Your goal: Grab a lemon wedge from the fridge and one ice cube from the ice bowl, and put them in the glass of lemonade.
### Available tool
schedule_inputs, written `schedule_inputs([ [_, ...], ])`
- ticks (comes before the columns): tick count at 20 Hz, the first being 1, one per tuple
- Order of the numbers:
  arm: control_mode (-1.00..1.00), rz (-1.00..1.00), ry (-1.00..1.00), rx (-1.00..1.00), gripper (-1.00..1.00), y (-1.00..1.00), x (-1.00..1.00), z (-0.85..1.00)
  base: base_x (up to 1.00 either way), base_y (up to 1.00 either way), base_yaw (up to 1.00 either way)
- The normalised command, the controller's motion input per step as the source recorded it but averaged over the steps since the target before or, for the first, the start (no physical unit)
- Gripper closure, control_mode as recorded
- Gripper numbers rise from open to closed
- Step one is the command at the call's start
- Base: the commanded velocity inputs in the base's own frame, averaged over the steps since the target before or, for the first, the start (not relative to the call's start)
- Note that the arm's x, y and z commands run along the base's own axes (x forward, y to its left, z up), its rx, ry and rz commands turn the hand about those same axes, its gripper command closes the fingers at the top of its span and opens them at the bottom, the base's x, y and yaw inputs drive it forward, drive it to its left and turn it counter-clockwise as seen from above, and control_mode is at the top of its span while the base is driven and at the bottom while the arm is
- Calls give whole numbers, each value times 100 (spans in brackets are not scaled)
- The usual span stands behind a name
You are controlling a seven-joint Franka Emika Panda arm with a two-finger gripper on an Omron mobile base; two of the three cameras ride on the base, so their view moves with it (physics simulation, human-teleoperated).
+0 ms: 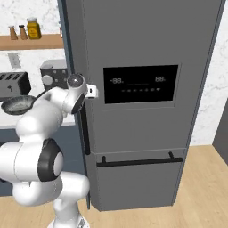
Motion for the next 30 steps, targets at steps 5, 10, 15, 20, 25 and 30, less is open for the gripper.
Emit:
schedule_inputs([
  [5, -100, 0, 4, 0, 100, 5, 24, -1, 0, 0, 0],
  [10, -100, -1, 6, -2, 100, -1, 3, 0, 0, 0, 0],
  [15, -100, -7, -1, 0, 100, -60, 0, 0, 0, 0, 0],
  [20, -100, -10, -3, 2, 100, -99, -10, 3, 0, 0, 0],
  [25, -100, -11, 0, 7, 100, -100, -39, 10, 0, 0, 0],
  [30, -100, -8, 1, 6, 100, -100, -52, 26, 0, 0, 0],
])
